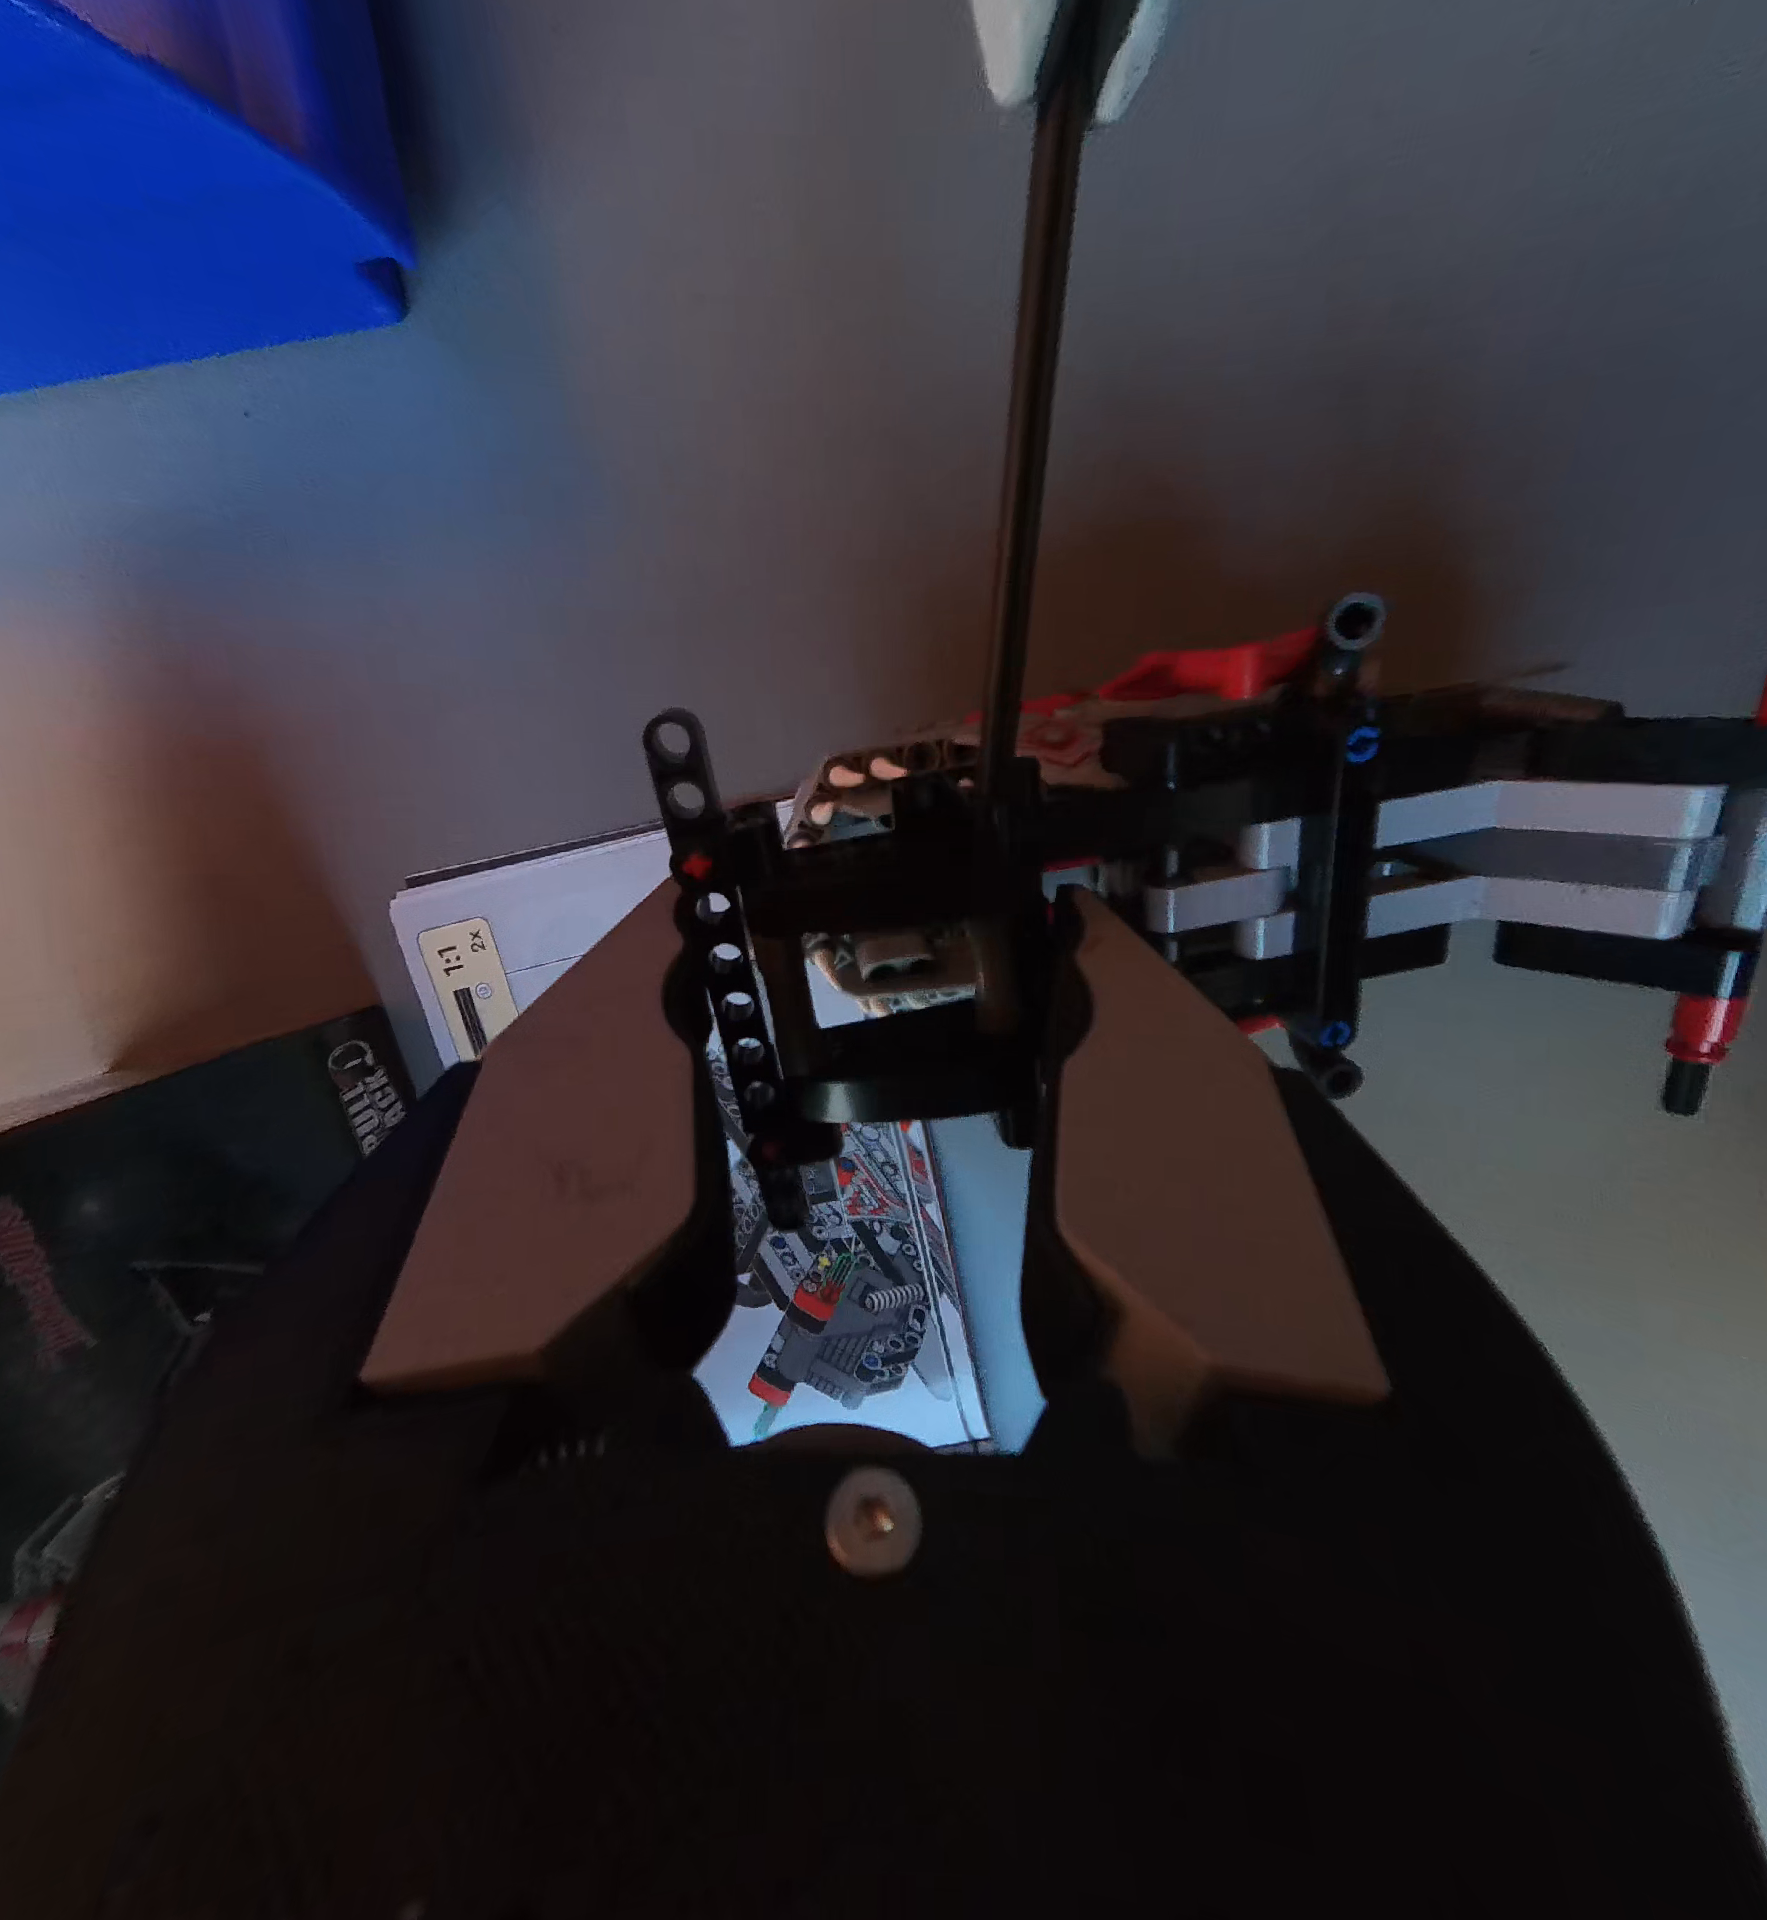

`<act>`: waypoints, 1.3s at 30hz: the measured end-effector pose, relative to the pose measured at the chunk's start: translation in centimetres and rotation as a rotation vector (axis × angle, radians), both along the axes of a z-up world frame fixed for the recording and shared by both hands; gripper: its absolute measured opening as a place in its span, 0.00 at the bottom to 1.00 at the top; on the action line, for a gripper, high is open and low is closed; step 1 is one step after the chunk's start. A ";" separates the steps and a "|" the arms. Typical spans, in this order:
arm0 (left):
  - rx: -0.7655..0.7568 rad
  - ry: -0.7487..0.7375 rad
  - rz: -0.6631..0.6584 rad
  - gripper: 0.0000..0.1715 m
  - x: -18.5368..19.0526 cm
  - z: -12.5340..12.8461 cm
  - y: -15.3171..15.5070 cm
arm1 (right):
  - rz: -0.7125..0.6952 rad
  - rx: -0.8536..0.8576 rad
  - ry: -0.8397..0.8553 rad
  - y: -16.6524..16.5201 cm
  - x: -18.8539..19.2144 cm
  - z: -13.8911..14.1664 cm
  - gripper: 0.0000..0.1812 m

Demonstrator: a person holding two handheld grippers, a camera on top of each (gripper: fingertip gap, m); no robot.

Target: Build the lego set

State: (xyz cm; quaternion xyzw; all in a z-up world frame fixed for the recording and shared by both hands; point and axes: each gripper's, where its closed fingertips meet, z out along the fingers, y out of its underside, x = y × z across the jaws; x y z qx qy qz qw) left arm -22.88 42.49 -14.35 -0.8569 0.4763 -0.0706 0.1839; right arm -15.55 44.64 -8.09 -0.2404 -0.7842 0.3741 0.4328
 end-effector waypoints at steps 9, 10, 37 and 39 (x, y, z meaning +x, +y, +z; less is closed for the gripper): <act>-0.021 0.036 -0.025 0.36 0.8 -0.1 -0.2 | 0.080 0.338 -0.134 -0.5 0.2 1.6 0.00; -0.015 0.027 -0.023 0.36 0.8 -0.2 -0.1 | 0.079 0.290 -0.152 -0.5 0.0 1.5 0.00; 0.313 -0.086 -0.216 0.36 4.2 0.2 -0.7 | -0.014 -0.184 -0.036 -0.9 4.5 0.7 0.00; 0.261 -0.052 -0.195 0.36 4.0 0.2 -0.7 | -0.026 -0.164 -0.032 -1.2 4.5 1.0 0.00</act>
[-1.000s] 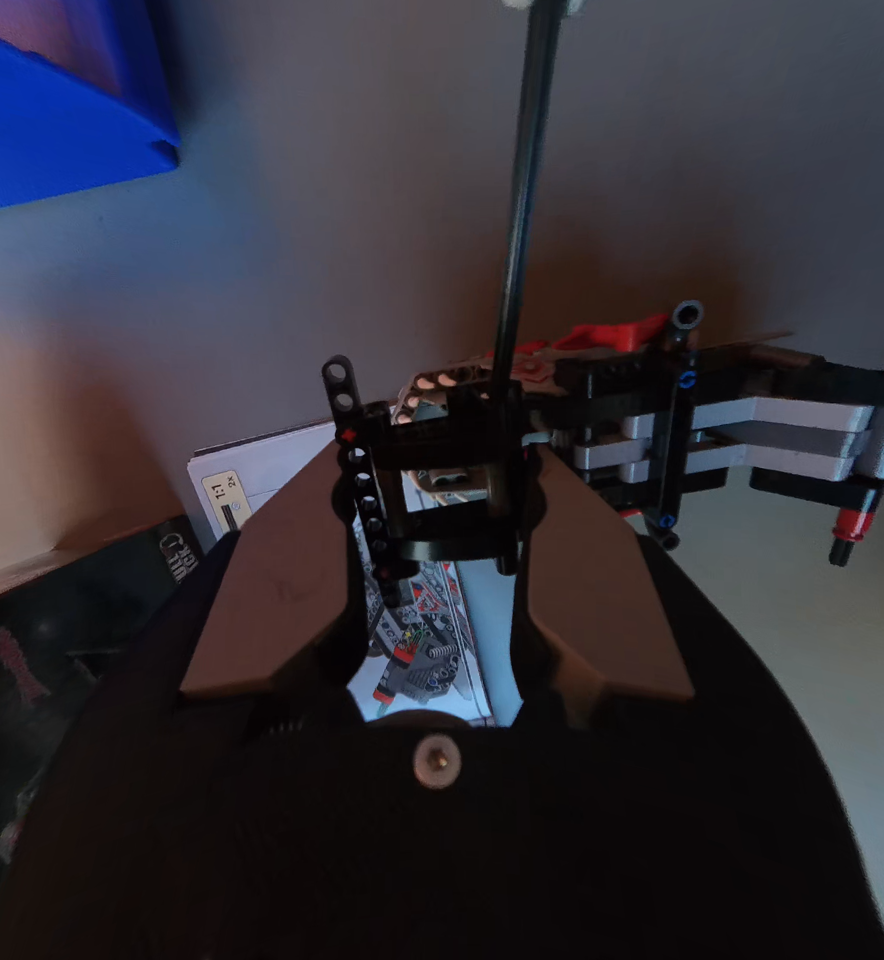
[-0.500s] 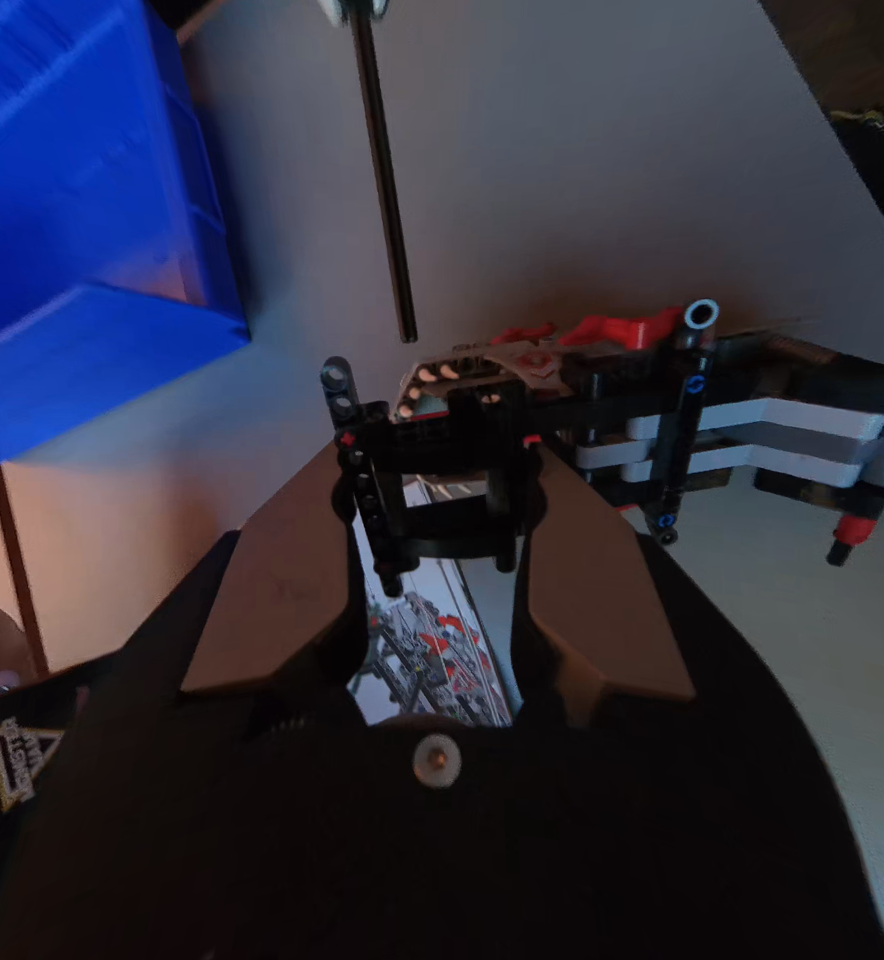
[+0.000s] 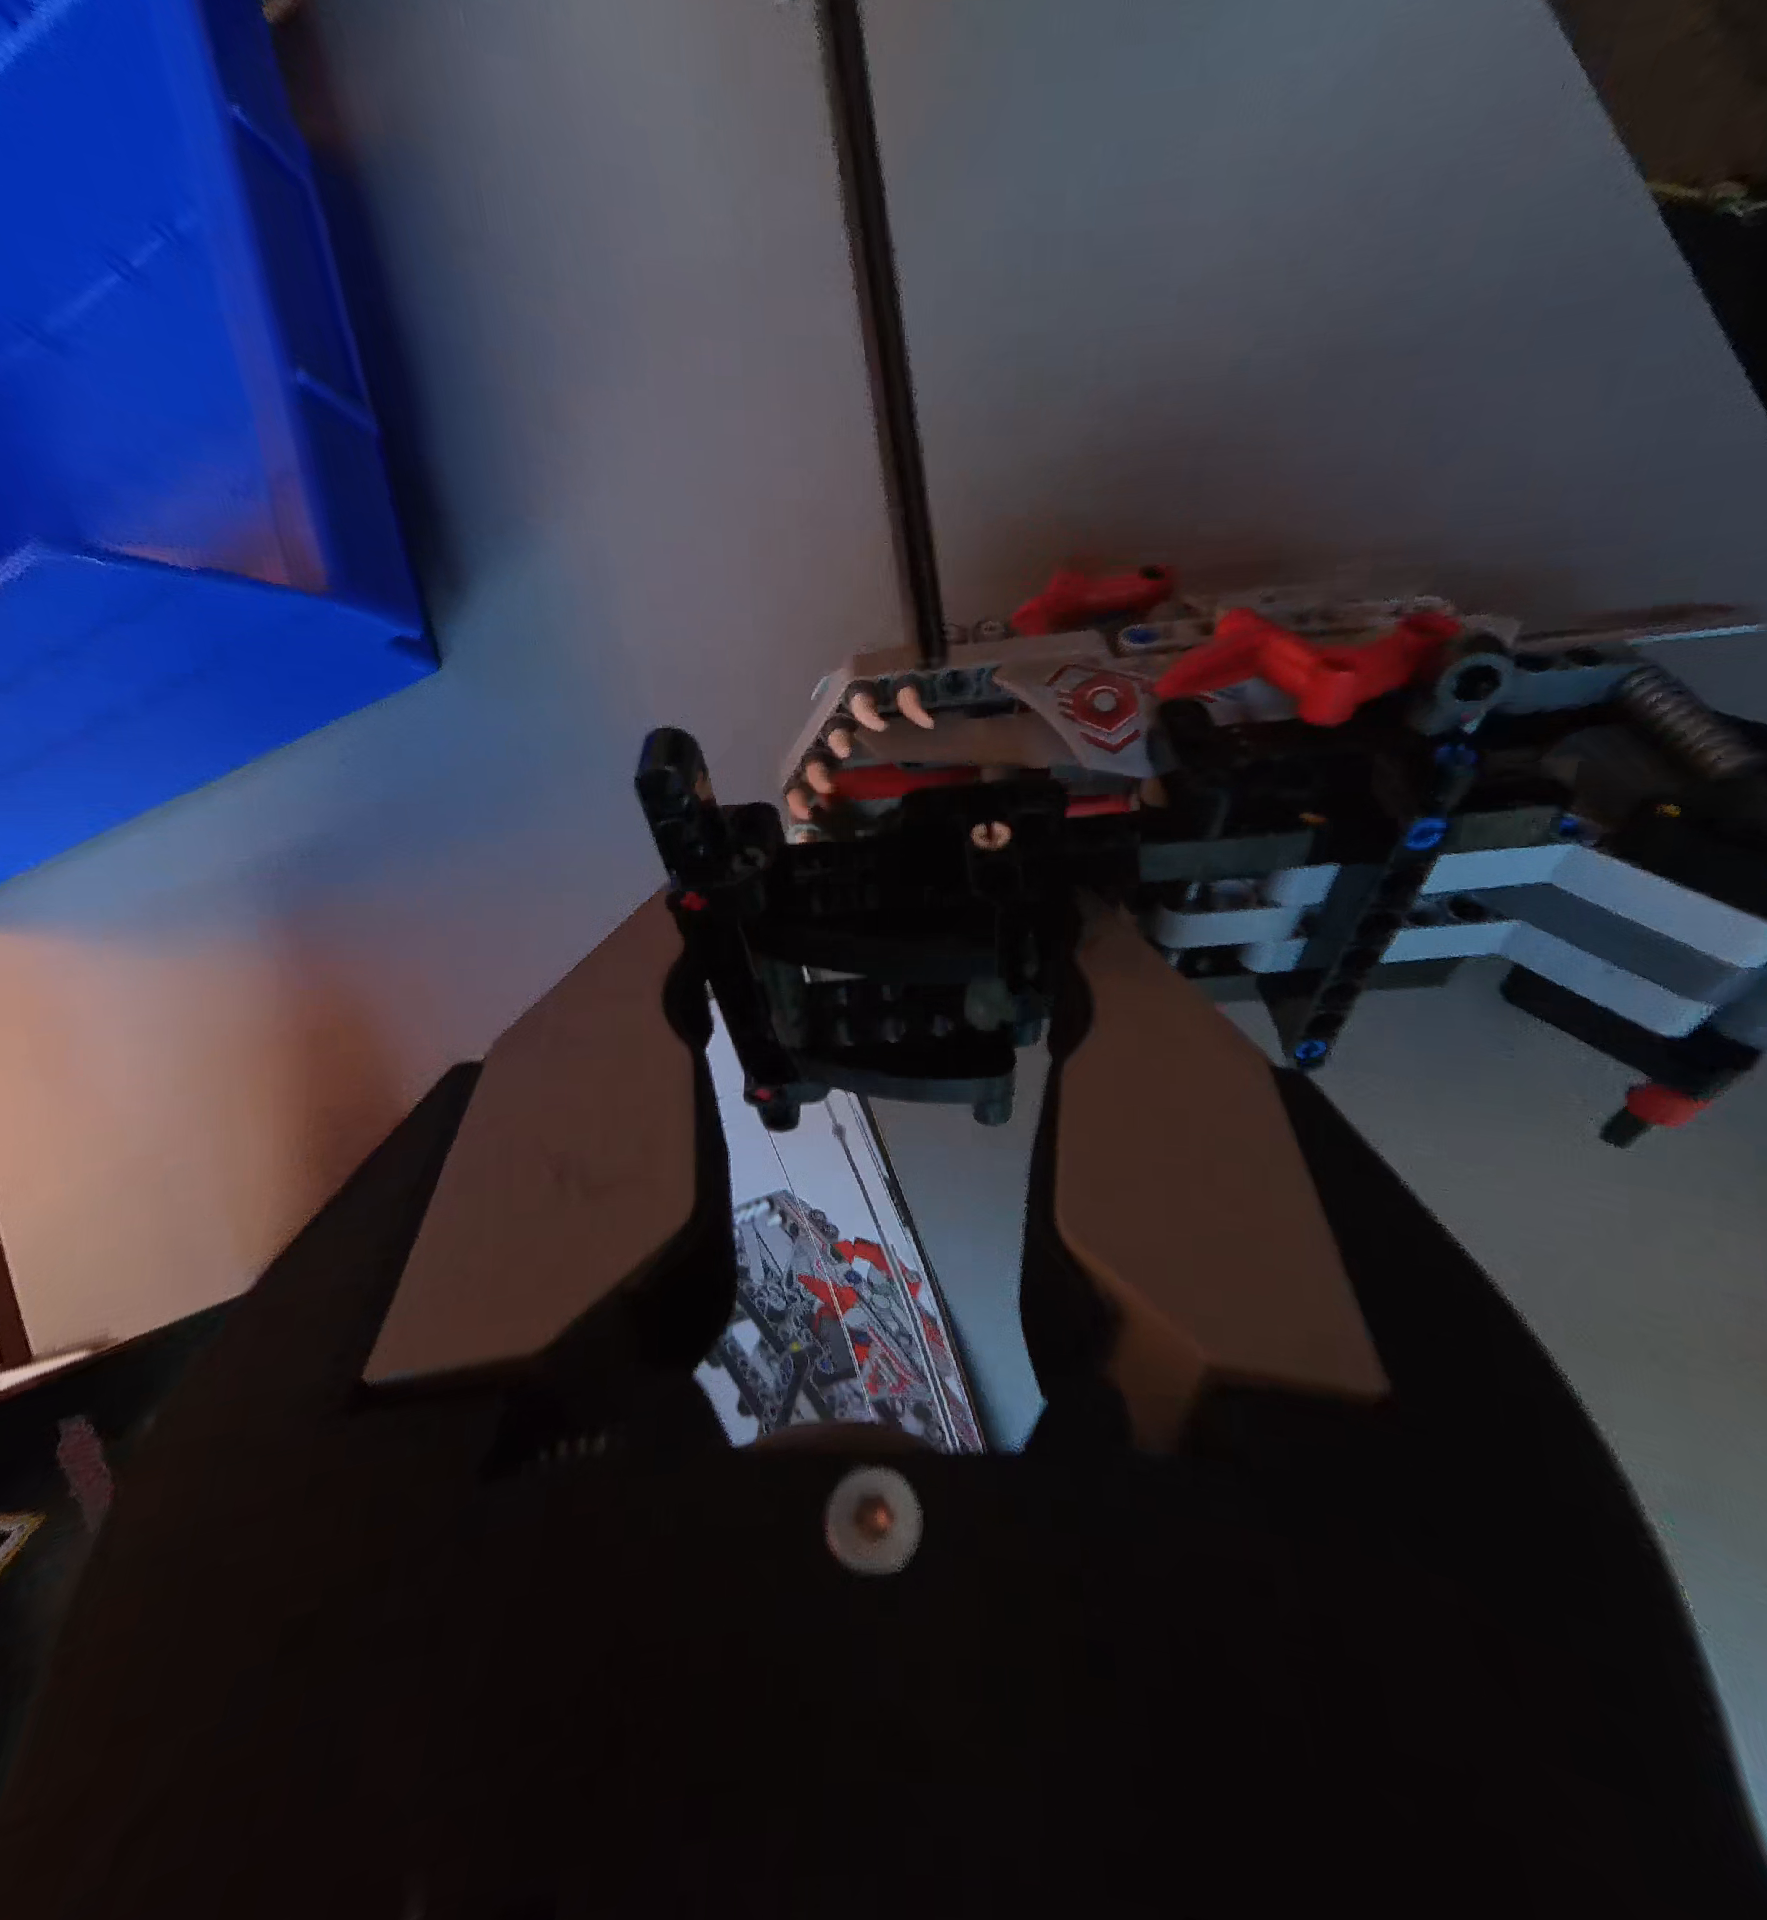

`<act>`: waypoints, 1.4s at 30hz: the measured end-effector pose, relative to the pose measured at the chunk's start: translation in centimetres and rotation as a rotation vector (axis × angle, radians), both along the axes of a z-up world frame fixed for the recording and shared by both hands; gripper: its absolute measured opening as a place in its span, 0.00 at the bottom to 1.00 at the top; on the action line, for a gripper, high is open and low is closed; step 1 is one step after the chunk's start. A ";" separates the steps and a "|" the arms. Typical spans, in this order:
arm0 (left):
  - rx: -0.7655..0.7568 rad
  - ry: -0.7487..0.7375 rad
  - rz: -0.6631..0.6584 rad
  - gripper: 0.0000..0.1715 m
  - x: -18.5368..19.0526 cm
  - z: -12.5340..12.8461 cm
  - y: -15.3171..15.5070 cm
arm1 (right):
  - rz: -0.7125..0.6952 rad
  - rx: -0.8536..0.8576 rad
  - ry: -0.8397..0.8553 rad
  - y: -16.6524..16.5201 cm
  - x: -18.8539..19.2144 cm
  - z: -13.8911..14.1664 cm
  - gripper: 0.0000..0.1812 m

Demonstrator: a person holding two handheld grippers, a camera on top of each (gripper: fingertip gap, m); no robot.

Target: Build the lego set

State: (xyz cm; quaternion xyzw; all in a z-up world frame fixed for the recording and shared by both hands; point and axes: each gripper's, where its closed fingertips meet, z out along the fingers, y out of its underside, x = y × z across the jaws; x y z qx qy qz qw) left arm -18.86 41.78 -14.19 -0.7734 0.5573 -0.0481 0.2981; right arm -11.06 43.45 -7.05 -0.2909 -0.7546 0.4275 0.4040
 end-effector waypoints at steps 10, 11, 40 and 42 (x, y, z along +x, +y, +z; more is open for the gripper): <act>-0.268 0.078 0.064 0.35 1.3 1.1 -0.7 | -0.025 0.129 -0.011 -1.0 0.6 -0.4 0.00; -0.267 0.078 0.055 0.35 1.4 1.1 -0.7 | -0.023 0.121 -0.009 -0.9 0.9 -0.4 0.00; -0.380 0.110 0.148 0.33 1.4 0.4 -1.2 | -0.047 0.222 0.138 -1.2 1.2 -1.6 0.00; -0.401 0.113 0.149 0.33 1.7 0.3 -1.6 | -0.034 0.291 0.151 -1.5 1.2 -1.3 0.00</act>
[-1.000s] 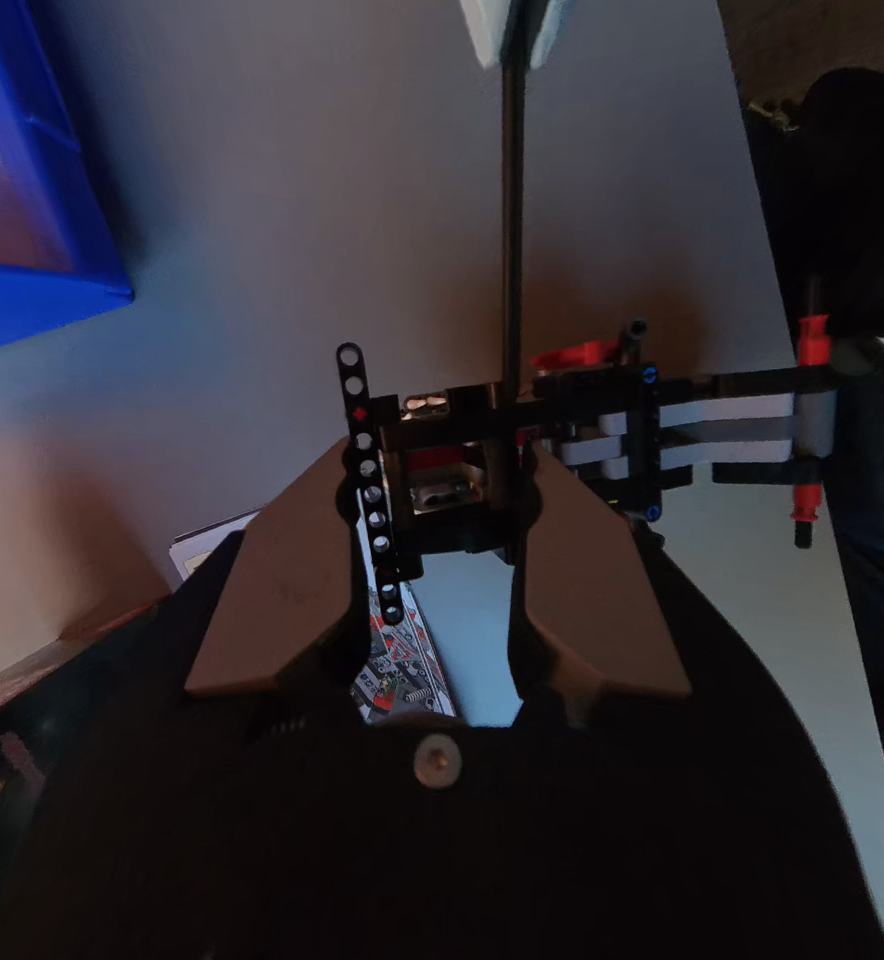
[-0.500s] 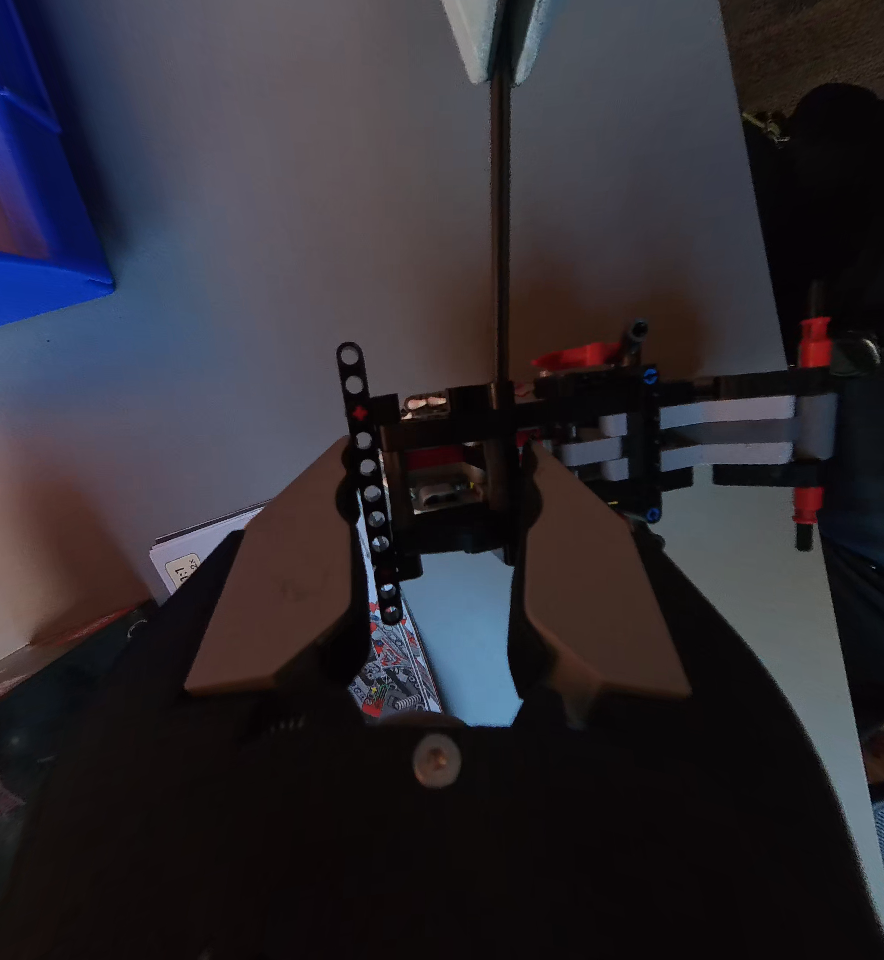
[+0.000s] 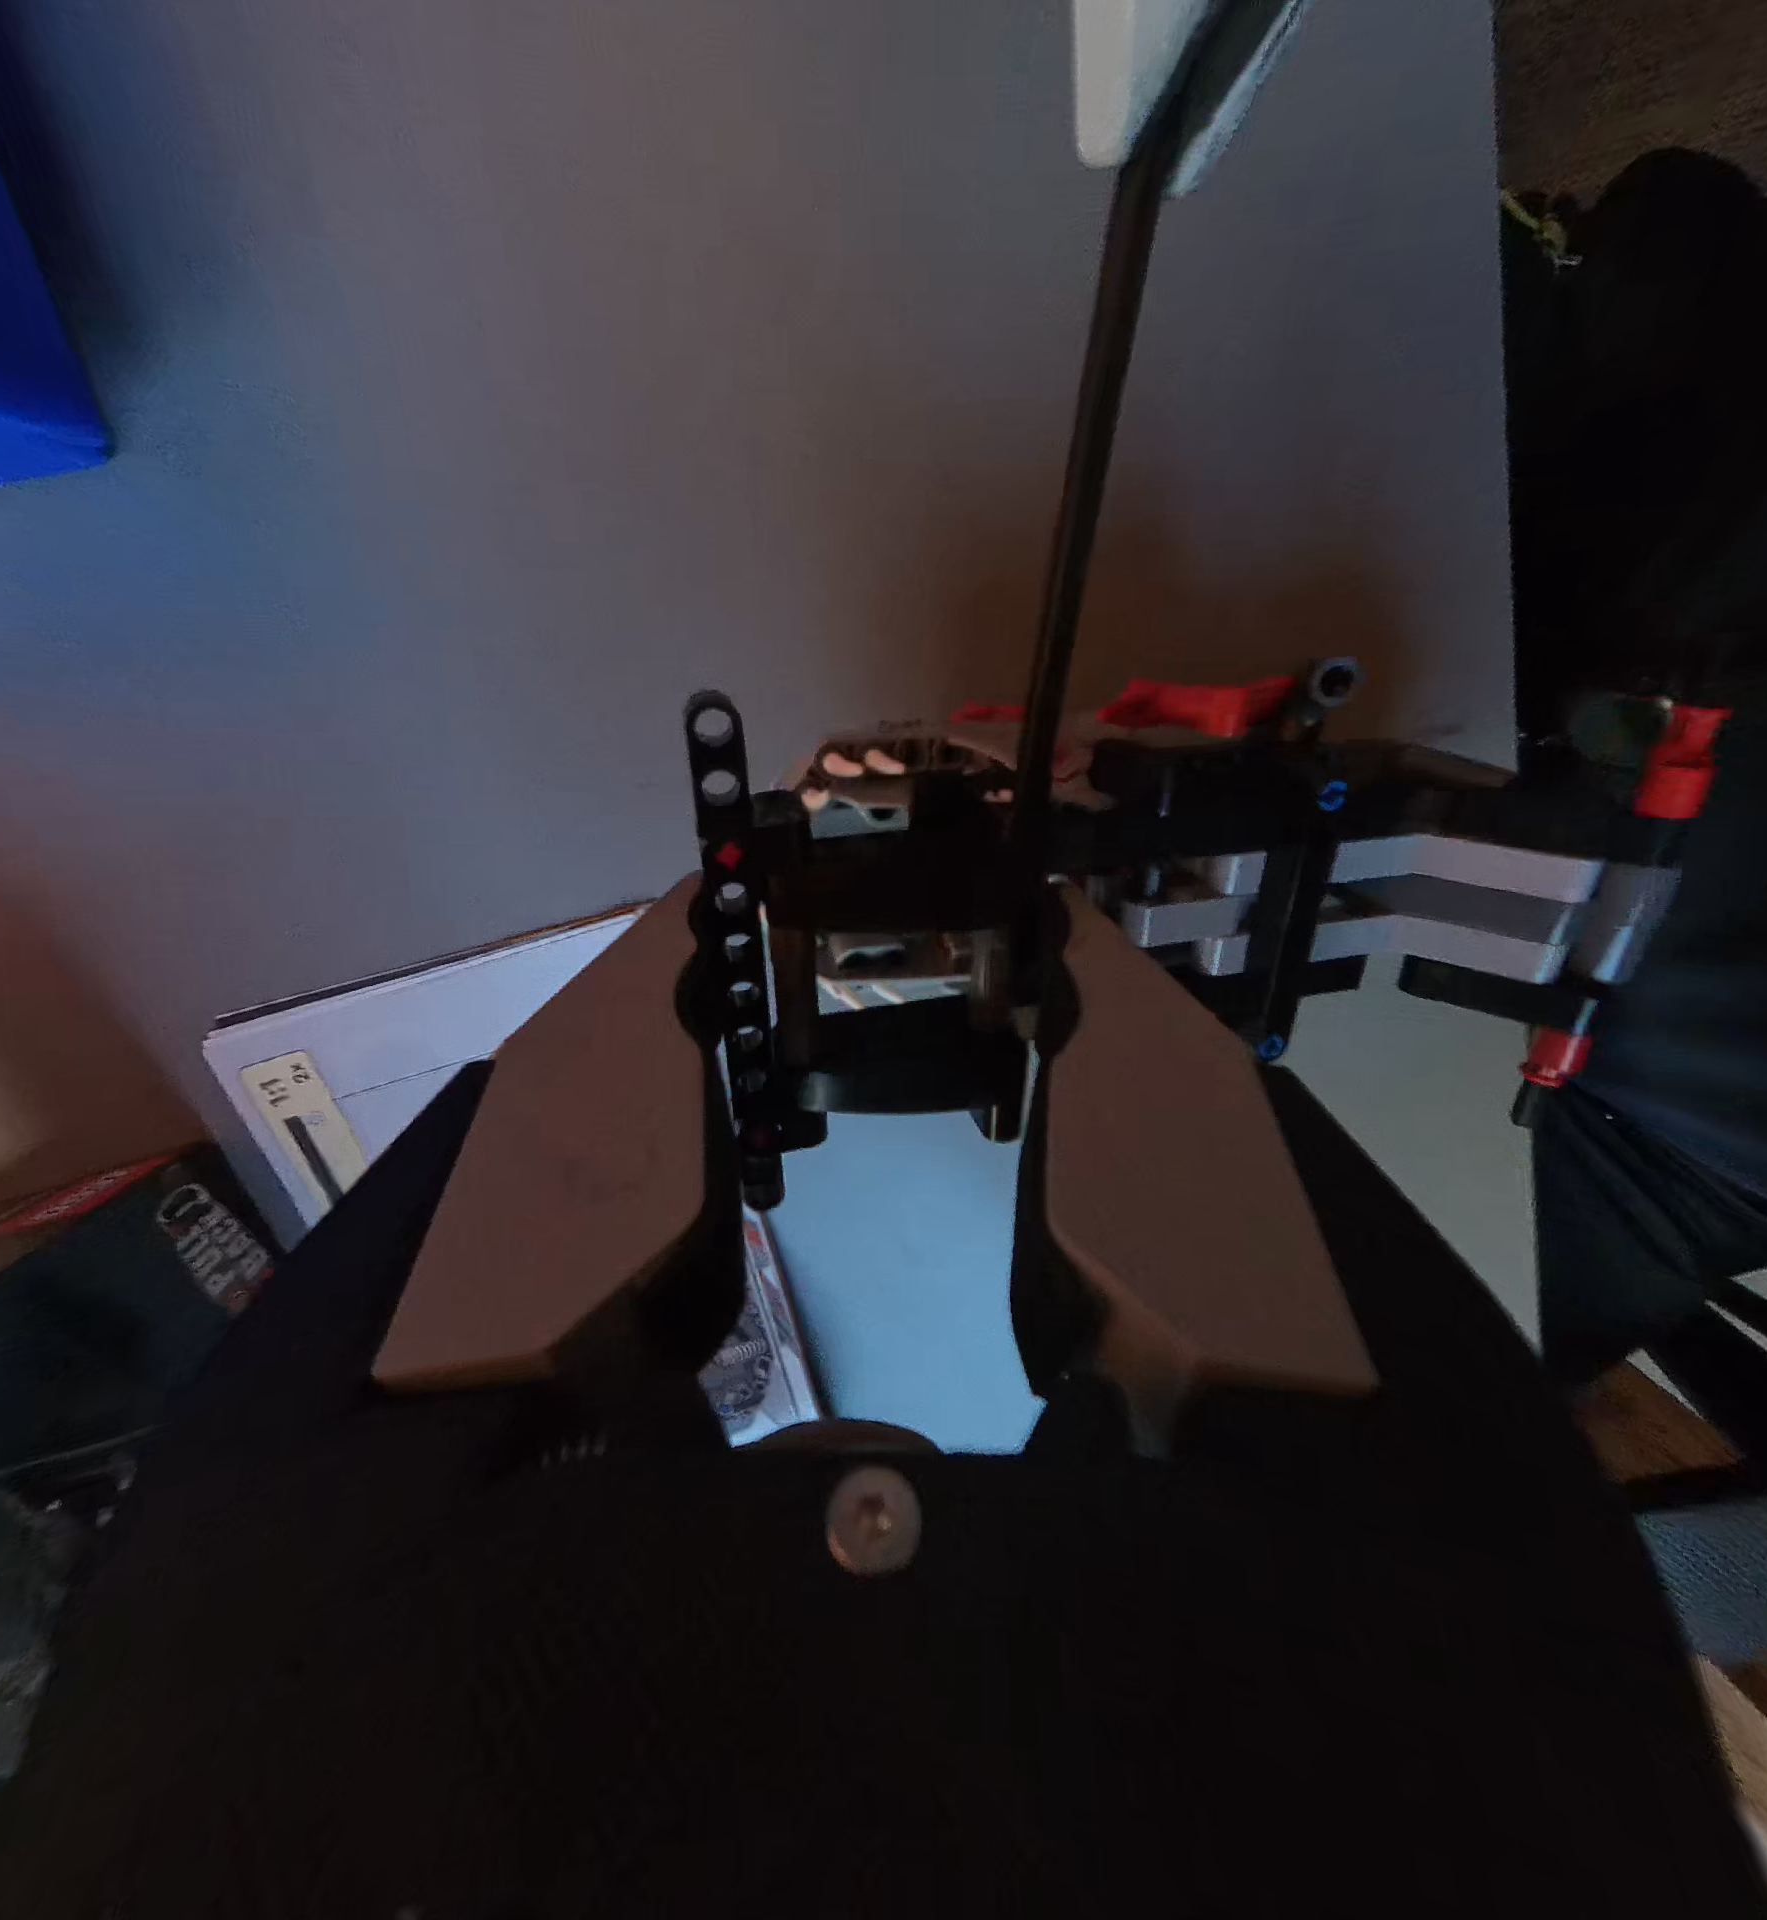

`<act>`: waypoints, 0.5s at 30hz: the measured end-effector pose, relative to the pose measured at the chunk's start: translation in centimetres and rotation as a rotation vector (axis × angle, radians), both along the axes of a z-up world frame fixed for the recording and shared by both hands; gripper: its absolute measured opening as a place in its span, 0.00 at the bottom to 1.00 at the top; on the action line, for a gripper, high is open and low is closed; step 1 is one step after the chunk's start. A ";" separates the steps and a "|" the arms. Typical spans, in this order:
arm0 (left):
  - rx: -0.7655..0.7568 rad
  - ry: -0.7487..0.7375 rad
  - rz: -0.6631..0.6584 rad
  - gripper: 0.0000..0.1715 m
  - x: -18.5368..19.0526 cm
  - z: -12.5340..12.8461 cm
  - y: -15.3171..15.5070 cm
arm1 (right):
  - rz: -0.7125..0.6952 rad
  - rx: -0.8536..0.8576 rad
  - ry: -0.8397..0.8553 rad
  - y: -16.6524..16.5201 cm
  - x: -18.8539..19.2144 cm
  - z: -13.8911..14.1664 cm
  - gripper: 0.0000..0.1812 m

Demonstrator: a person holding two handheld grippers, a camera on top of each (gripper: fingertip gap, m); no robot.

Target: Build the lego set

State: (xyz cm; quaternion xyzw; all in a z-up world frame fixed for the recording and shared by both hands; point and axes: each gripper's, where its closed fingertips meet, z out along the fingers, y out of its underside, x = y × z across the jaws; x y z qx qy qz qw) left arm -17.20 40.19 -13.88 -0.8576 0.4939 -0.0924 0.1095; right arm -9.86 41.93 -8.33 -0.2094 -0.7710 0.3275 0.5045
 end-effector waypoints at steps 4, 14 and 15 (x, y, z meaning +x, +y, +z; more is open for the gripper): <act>-0.033 -0.005 0.033 0.33 0.3 -0.2 -0.1 | -0.016 0.166 -0.005 0.2 0.0 -0.1 0.00; -0.041 -0.054 -0.022 0.32 3.4 0.3 0.3 | 0.067 0.636 -0.197 -1.7 -1.6 -0.2 0.00; -0.035 -0.061 -0.026 0.32 3.6 0.3 0.5 | 0.063 0.630 -0.204 -1.8 -1.9 -0.5 0.00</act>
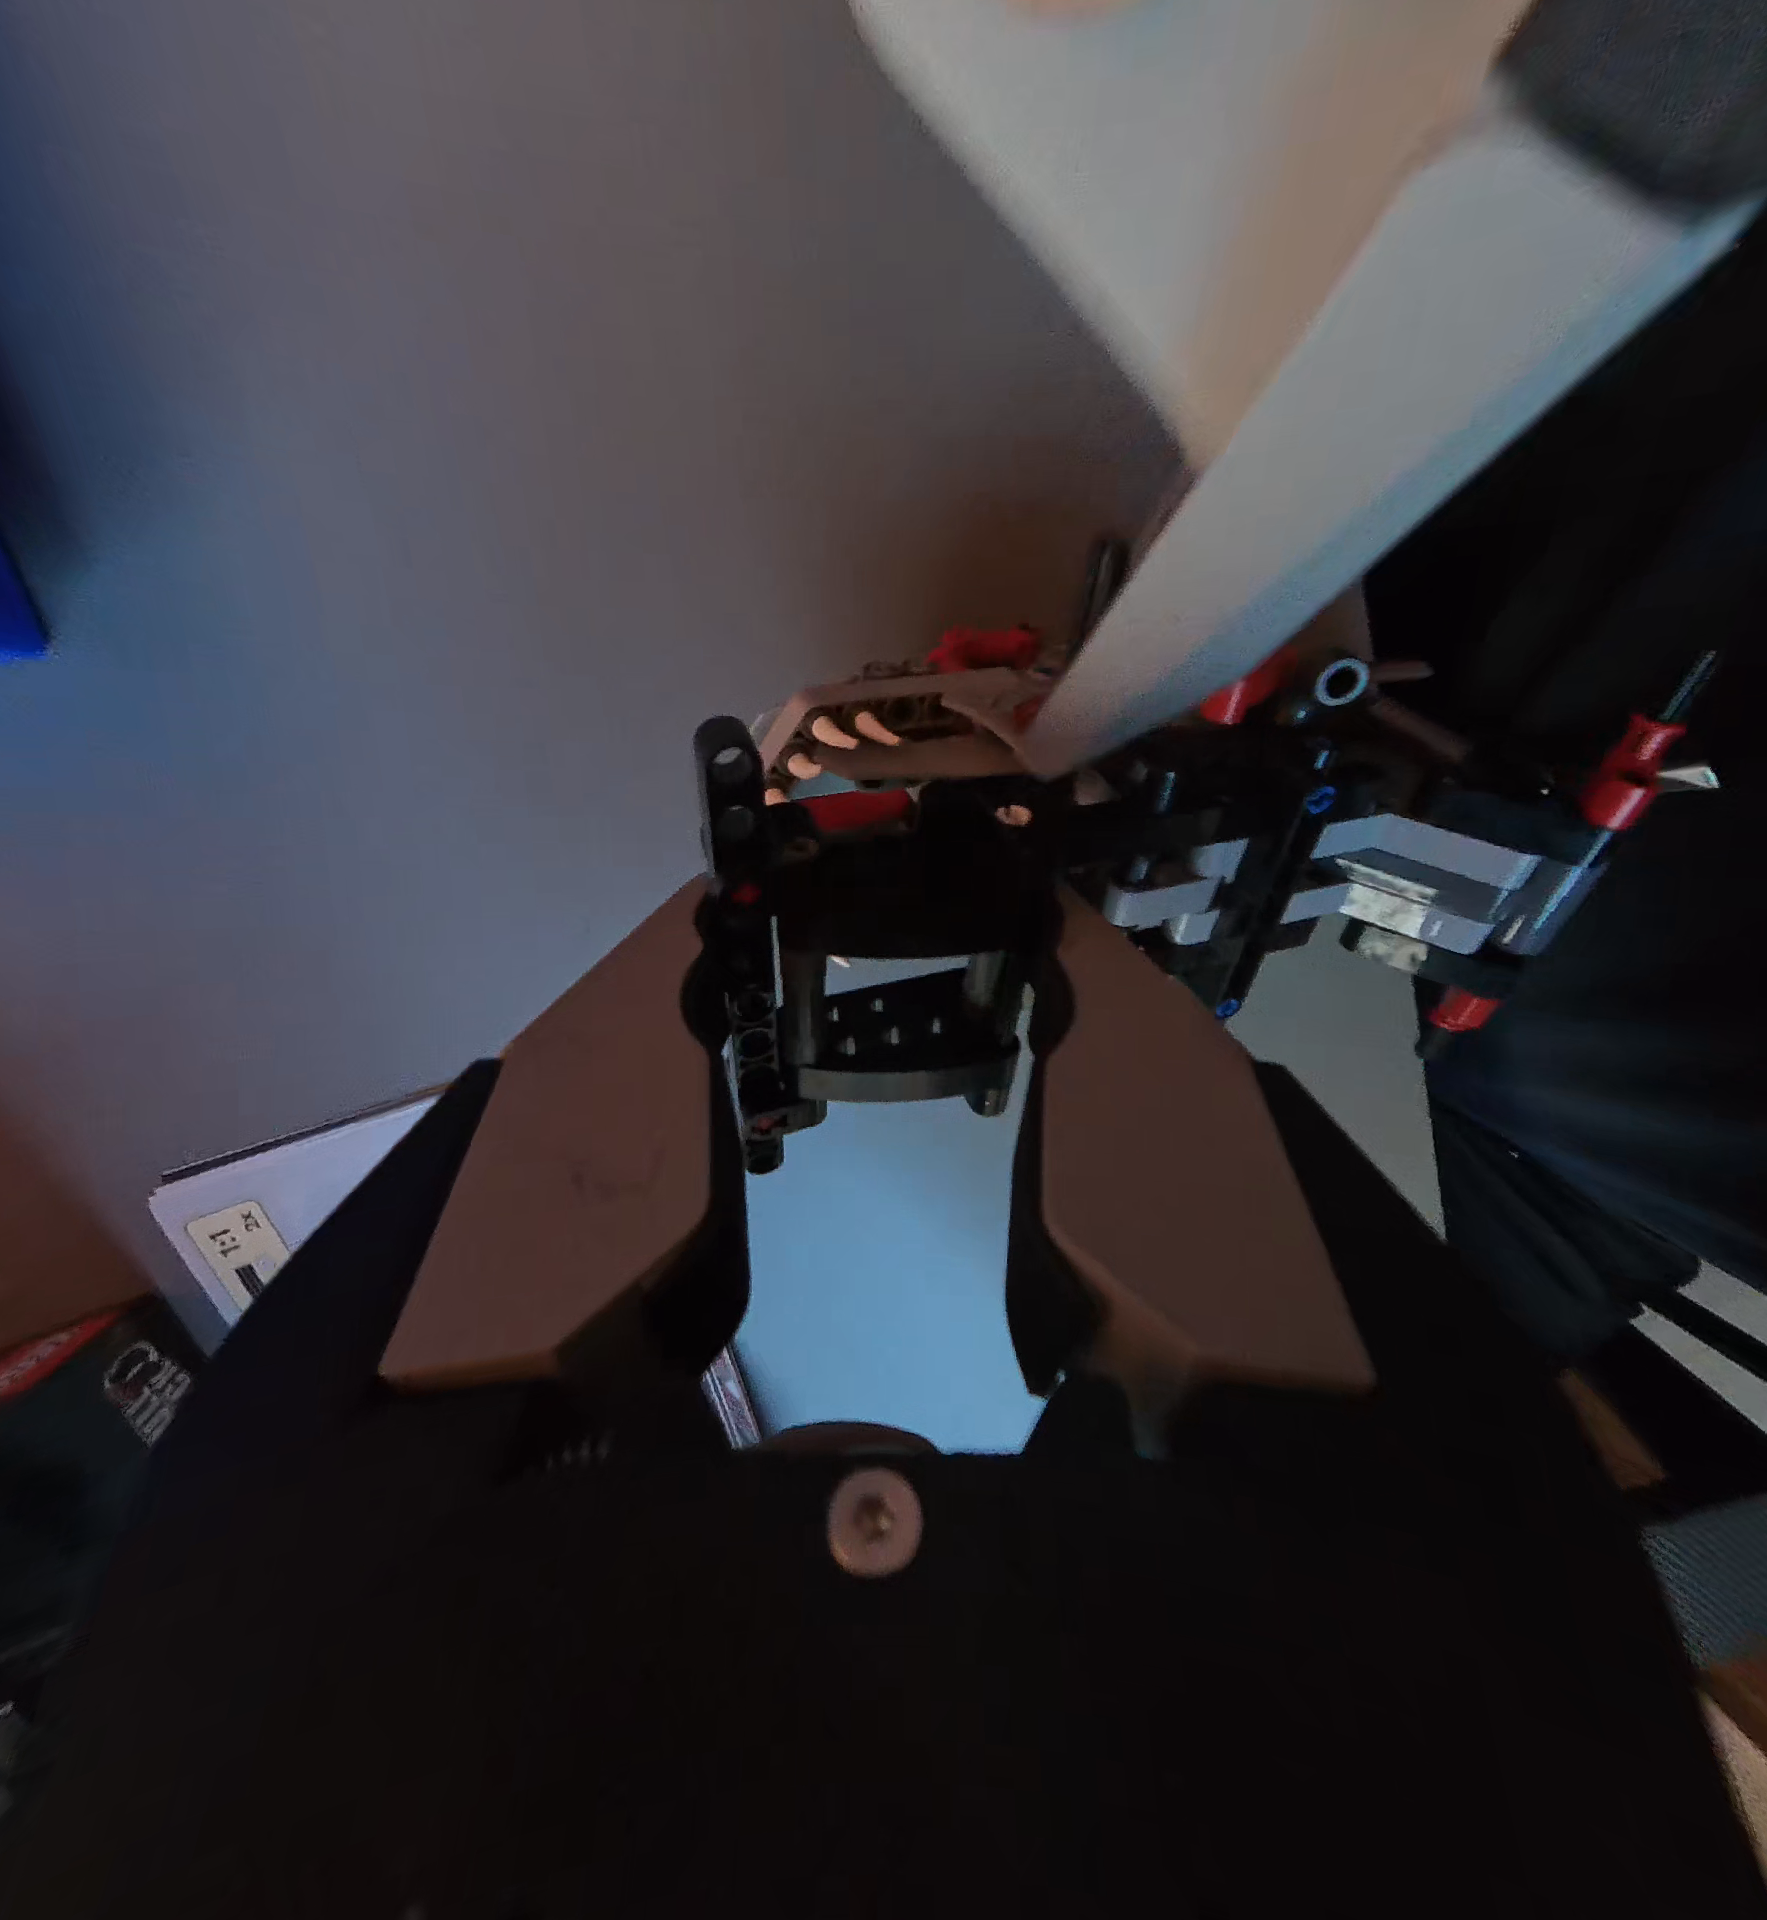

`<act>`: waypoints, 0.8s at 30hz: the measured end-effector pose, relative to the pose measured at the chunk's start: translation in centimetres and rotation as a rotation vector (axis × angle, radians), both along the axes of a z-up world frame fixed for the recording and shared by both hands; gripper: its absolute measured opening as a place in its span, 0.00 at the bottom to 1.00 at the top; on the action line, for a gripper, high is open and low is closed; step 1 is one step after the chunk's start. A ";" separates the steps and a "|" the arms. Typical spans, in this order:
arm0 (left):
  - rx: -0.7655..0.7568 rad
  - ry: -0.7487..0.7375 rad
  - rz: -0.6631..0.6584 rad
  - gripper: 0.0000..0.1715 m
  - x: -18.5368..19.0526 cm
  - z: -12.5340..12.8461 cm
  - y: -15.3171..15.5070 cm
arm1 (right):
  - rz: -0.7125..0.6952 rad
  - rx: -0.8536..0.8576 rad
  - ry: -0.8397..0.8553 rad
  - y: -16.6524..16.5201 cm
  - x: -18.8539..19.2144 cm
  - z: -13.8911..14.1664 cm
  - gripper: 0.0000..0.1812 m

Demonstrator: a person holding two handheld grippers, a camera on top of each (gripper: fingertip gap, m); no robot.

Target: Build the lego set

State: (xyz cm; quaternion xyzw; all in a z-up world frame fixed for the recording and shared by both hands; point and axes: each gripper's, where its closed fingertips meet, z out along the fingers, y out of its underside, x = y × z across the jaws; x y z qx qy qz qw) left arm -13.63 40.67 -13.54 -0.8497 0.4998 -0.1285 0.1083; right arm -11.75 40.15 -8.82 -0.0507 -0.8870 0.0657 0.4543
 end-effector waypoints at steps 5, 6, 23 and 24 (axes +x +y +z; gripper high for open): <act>-0.006 -0.047 0.045 0.32 0.1 -0.1 0.9 | -0.055 -0.088 0.014 0.9 -0.6 -0.9 0.00; 0.010 -0.047 0.049 0.32 -0.4 0.2 0.9 | -0.071 -0.106 0.011 1.3 -0.6 -1.1 0.00; 0.175 -0.293 0.249 0.14 -1.3 1.5 -2.7 | -0.098 -0.465 0.107 2.6 -0.1 -2.0 0.00; 0.179 -0.305 0.251 0.11 -1.1 1.7 -2.7 | -0.097 -0.461 0.106 2.6 -0.1 -1.9 0.00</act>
